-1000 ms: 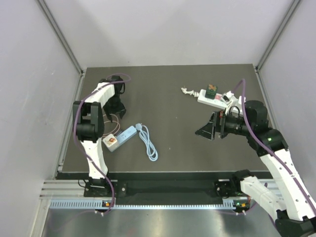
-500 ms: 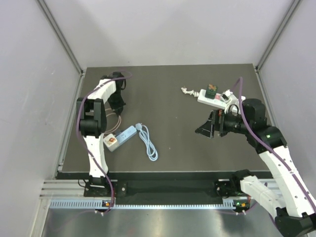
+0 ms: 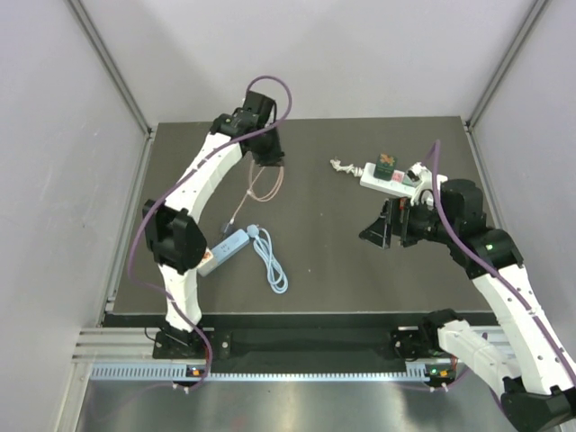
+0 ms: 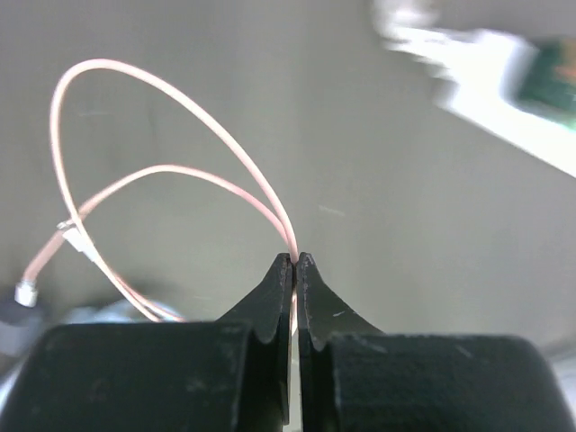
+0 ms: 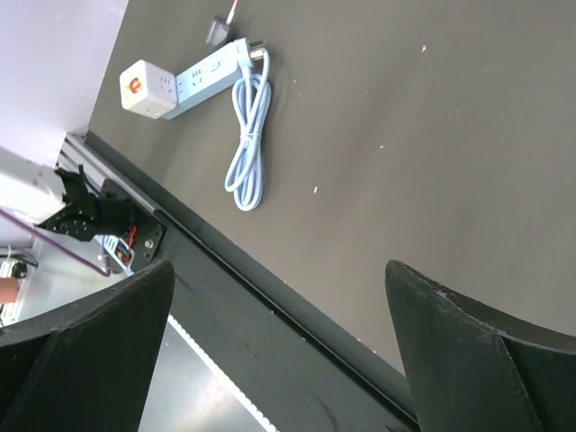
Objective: Insert the plug
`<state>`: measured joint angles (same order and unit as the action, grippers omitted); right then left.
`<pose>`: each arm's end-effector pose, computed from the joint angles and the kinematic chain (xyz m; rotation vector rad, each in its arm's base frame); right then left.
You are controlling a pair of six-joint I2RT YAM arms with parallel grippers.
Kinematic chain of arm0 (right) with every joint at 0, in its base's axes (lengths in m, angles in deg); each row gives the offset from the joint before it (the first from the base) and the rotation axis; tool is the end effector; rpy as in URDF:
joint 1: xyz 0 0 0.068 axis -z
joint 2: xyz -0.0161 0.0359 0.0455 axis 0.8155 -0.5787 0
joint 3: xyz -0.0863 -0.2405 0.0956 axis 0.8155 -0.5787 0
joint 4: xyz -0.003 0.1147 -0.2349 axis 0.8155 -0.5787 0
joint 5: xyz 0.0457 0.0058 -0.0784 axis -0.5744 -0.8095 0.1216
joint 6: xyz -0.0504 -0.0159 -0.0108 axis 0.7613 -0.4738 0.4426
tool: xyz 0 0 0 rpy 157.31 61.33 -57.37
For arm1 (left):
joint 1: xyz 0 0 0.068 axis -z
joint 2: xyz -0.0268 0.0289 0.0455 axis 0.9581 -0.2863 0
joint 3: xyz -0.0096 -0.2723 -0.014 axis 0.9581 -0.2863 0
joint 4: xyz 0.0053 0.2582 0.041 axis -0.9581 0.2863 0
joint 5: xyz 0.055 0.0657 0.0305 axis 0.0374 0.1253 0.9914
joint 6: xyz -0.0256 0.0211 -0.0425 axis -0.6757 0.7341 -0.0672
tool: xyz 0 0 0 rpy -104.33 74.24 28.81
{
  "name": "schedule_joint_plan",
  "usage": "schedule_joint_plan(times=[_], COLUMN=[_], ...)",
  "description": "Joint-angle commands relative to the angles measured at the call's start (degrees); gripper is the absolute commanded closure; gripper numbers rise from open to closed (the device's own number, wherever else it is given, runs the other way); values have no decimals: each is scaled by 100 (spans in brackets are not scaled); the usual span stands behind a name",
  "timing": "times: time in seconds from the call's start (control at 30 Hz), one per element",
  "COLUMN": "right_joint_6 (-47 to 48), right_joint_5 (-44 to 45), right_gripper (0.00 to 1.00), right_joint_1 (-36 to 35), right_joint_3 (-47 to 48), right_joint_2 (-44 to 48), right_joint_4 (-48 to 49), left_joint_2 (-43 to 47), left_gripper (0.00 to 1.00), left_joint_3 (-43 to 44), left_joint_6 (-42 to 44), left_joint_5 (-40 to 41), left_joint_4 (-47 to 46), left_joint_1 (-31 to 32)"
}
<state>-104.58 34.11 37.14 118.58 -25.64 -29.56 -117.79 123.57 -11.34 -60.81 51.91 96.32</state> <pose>0.1443 0.0639 0.3517 -0.2856 2.1954 0.9121 0.4040 -0.1722 0.3309 -0.2133 2.5531 -0.4302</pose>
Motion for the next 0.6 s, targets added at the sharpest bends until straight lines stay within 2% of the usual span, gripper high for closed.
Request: schedule_joint_plan(times=[0.0, 0.23, 0.37, 0.47, 0.57], right_joint_6=[-81, -222, -248, -336, -520], right_joint_5=[172, 664, 813, 1347, 1980], right_gripper=[0, 0, 0, 0, 0], right_joint_1=[1, 1, -8, 1, -8], right_joint_3=[34, 166, 122, 16, -177], right_joint_2=[134, 319, 486, 635, 811], right_joint_4=[257, 301, 292, 152, 46], left_joint_2=[838, 1059, 1164, 1409, 1927], left_gripper=[100, 100, 100, 100, 100], left_joint_3=[227, 52, -246, -817, -2037], left_joint_6=[-251, -471, -559, -672, -962], left_joint_5=[-764, -1406, -1318, -1187, -1317], left_joint_4=[-755, -1090, -1169, -1178, -1669], left_joint_1=[182, 911, 1367, 1614, 1877])
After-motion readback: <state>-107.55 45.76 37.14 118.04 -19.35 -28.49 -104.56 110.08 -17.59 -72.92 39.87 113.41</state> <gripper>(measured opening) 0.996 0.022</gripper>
